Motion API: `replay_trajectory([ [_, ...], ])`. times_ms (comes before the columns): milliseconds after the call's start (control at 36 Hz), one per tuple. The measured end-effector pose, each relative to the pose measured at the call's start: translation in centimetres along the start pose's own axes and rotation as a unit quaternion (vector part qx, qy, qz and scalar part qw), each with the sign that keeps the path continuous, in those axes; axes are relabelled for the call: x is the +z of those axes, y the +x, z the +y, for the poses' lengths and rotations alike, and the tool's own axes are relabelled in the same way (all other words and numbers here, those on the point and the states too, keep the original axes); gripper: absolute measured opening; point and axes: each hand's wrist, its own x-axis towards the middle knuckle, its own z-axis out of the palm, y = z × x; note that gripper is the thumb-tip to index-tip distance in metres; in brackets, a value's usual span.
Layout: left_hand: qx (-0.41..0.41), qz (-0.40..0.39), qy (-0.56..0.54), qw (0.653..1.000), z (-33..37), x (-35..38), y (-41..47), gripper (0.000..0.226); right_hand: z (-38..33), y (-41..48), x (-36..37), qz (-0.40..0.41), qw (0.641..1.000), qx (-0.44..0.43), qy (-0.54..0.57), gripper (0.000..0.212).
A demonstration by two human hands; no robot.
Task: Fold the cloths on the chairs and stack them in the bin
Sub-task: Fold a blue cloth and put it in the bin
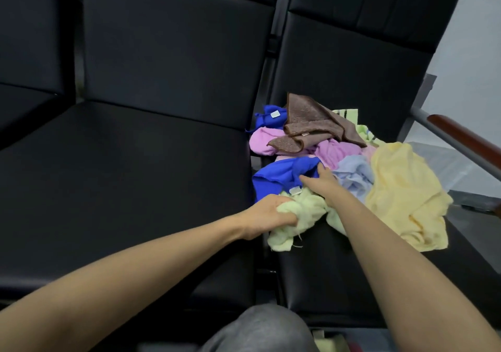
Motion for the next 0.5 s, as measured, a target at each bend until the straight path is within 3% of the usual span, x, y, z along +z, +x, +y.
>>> replay_trajectory([
  [83,0.005,0.064,-0.012,0.998,-0.5,-0.3,0.3,0.004,0.2,0.5,0.5,0.018,0.999,-0.008,0.042,0.073],
  [222,-0.045,0.04,0.043,0.997,0.2,0.1,1.5,0.029,0.9,0.9,1.1,0.078,0.994,-0.03,0.07,0.053],
  [278,-0.024,0.156,0.118,0.98,0.2,0.3,2.7,0.021,0.9,0.5,1.3,0.077,0.993,-0.043,0.079,0.064],
  [333,0.014,0.283,0.29,0.914,-0.1,-0.2,4.1,0.018,1.5,1.0,2.0,0.071,0.993,-0.047,0.082,0.092],
  [361,0.008,0.306,0.352,0.885,-0.3,-0.6,4.7,0.034,1.9,1.3,2.3,0.067,0.993,-0.051,0.08,0.102],
  [417,-0.035,0.295,0.39,0.872,-0.7,-1.3,5.8,0.061,1.2,0.2,2.5,0.056,0.997,-0.041,0.041,0.115],
  [444,-0.059,0.28,0.388,0.876,-0.8,-1.4,6.2,0.067,0.9,-0.6,2.5,0.042,0.999,-0.03,0.006,0.118],
  [500,-0.084,0.271,0.381,0.88,-1.1,-1.6,6.9,0.057,1.0,-1.4,2.5,0.034,0.998,-0.018,-0.05,0.118],
])
